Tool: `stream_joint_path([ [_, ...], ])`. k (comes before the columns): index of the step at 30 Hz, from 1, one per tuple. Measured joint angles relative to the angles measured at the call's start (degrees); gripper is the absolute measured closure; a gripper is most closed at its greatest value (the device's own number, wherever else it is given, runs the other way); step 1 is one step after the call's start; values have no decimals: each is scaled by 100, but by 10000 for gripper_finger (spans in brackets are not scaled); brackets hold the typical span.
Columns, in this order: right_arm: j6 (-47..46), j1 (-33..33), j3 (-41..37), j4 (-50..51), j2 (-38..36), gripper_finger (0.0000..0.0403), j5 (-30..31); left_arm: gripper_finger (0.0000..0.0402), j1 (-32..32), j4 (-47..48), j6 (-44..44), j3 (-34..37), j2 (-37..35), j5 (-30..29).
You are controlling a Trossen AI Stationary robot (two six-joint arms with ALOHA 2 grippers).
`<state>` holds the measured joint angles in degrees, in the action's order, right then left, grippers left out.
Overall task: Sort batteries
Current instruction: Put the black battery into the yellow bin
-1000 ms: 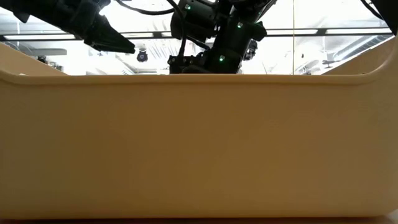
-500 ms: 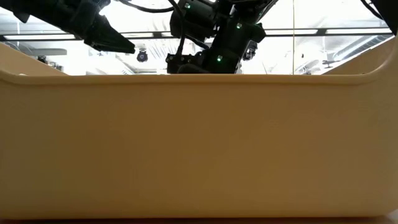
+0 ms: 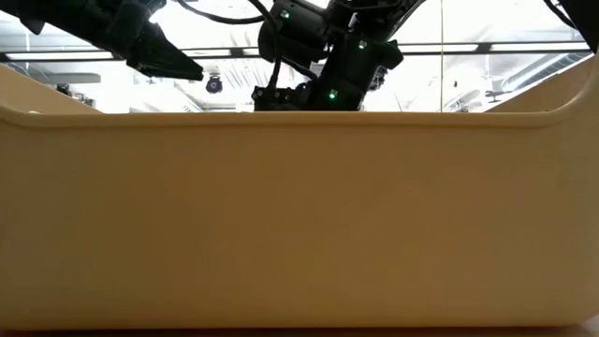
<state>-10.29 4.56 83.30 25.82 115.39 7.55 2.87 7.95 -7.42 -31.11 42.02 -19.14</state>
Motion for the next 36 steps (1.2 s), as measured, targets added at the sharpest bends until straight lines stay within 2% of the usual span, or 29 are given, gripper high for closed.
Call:
stream_joint_path([
  [14,17,0,-19,-131,1,68,4,138,0,2,0,0,2,0],
  [31,66,-4,-6,-268,409,65,0,138,0,9,-2,2,2,0],
  [36,20,-28,-6,-257,409,77,-9,138,0,9,-2,2,2,0],
])
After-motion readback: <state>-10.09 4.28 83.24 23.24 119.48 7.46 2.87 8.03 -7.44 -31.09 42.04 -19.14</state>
